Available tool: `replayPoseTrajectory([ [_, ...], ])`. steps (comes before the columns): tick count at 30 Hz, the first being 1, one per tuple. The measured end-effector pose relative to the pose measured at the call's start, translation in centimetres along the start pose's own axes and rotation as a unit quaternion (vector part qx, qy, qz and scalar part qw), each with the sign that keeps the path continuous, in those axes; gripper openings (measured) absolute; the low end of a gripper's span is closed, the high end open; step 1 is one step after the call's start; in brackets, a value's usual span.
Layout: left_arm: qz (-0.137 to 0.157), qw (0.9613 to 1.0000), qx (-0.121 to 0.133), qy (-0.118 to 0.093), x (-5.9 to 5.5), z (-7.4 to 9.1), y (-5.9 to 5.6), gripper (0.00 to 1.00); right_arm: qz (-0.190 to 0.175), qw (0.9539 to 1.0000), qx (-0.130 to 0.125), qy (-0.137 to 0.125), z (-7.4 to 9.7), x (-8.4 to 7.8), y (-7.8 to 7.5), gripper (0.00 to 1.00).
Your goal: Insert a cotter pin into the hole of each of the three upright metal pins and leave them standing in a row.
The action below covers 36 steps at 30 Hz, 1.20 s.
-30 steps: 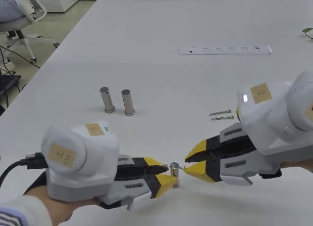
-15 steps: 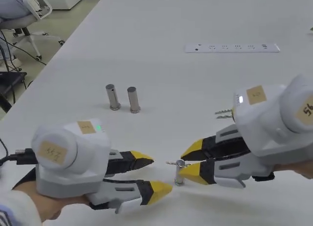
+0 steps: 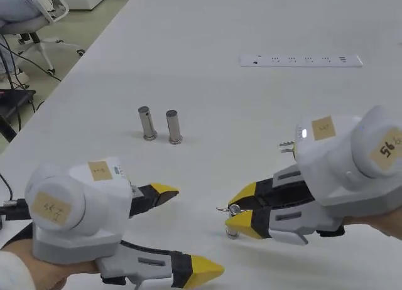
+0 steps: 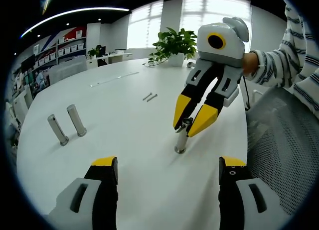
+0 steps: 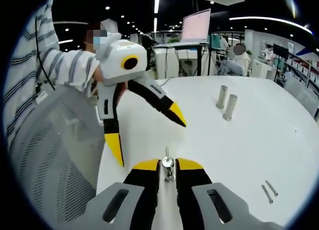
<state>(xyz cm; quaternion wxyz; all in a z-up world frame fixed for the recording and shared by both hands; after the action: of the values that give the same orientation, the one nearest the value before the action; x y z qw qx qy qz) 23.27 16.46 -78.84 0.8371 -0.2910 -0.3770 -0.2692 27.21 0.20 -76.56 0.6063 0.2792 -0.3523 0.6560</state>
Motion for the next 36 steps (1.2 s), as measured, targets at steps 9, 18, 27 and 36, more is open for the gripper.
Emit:
replayPoseTrajectory([
  [9, 0.013, 0.9999, 0.009, -0.007, -0.2, 0.1, 0.4, 0.90, 0.014, 0.9999, 0.005, 0.004, 0.0, 0.1, -0.1, 0.11],
  [18, 0.019, 0.9997, 0.009, -0.010, -0.4, 0.0, 0.4, 0.88, 0.035, 0.9993, 0.009, 0.012, -0.1, 0.2, -0.4, 0.10],
  [27, 0.027, 0.9995, 0.005, -0.015, -0.3, 0.1, 0.5, 0.87, 0.051, 0.9984, 0.018, 0.014, -0.4, 0.7, -1.7, 0.10],
  [36, 0.033, 0.9992, 0.015, -0.017, -0.2, 0.2, 1.4, 0.87, 0.072, 0.9970, 0.023, 0.015, -1.3, 1.0, -4.0, 0.09],
])
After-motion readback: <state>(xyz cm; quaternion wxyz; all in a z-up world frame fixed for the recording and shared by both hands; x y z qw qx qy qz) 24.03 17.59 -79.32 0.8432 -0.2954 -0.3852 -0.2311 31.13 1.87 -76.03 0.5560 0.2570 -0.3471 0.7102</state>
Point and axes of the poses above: the centre of the closed fingertips' face, and the gripper's own axes: z roughly backward along the fingers, y roughly to its left, x roughly out of its top, the point moved 9 cm from there along z, roughly backward along the fingers, and after that the axes turned 13 degrees about z, right-handed, at the moved point
